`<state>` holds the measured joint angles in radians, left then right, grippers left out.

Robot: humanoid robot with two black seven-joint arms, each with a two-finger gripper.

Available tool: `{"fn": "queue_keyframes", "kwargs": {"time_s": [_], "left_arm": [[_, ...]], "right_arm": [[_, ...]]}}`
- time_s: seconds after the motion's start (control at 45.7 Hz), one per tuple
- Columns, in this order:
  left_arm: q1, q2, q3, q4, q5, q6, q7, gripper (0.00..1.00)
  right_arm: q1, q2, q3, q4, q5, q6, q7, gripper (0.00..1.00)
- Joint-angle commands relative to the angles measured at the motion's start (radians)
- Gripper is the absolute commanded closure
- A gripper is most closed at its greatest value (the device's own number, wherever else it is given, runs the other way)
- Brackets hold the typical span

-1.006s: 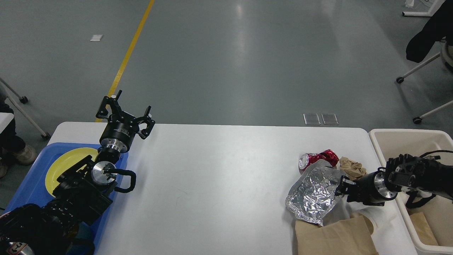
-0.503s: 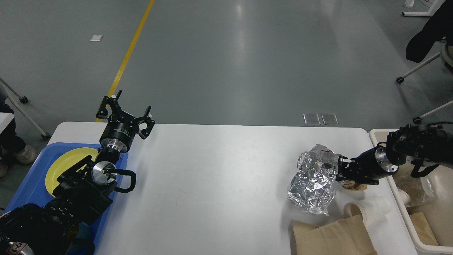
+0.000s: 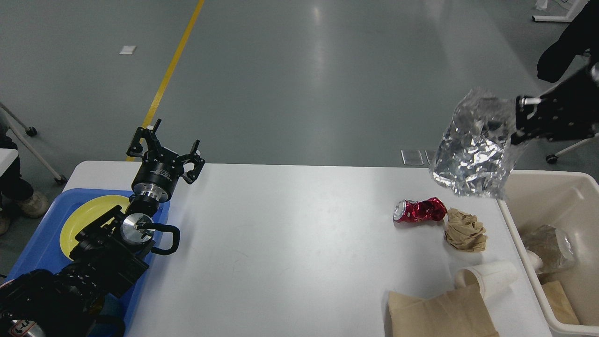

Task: Tidy desktop
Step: 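Lift the foil bag and carry it into the white bin, then release the foil bag in the bin and raise the right gripper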

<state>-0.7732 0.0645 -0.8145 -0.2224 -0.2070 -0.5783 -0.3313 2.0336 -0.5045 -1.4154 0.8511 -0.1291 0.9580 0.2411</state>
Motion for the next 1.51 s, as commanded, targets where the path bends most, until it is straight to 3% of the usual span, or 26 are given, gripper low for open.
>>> {"fn": "queue_keyframes", "kwargs": {"time_s": [0.0,0.153,0.219,0.35,0.591,0.744,0.962,1.137,1.487], "left_arm": [[0.0,0.0,0.0,0.0,0.0,0.0,0.0,0.03],[0.0,0.0,0.0,0.0,0.0,0.0,0.0,0.03],[0.0,0.0,0.0,0.0,0.0,0.0,0.0,0.03],[0.0,0.0,0.0,0.002,0.0,0.0,0.0,0.03],[0.0,0.0,0.0,0.0,0.0,0.0,0.0,0.03],[0.0,0.0,0.0,0.0,0.0,0.0,0.0,0.03],[0.0,0.0,0.0,0.0,0.0,0.0,0.0,0.03],[0.0,0.0,0.0,0.0,0.0,0.0,0.0,0.03],[0.0,0.0,0.0,0.0,0.0,0.0,0.0,0.03]], "right_arm": [[0.089,-0.049,-0.053,-0.095,-0.012,0.002,-0.003,1.0],[0.085,-0.143,-0.059,-0.282,-0.009,0.002,-0.003,1.0],[0.08,-0.187,-0.056,-0.313,-0.007,-0.062,-0.003,1.0],[0.031,-0.279,-0.05,-0.316,0.009,-0.295,-0.003,1.0],[-0.223,-0.354,0.01,-0.32,0.048,-0.858,0.0,1.0],[-0.507,-0.37,0.186,-0.392,0.115,-1.048,0.013,1.0],[-0.932,-0.332,0.53,-0.546,0.114,-1.179,0.015,1.0],[-1.199,-0.197,0.751,-0.687,0.114,-1.202,0.021,1.0],[-1.383,0.007,0.928,-0.756,0.114,-1.202,0.023,1.0]]}}
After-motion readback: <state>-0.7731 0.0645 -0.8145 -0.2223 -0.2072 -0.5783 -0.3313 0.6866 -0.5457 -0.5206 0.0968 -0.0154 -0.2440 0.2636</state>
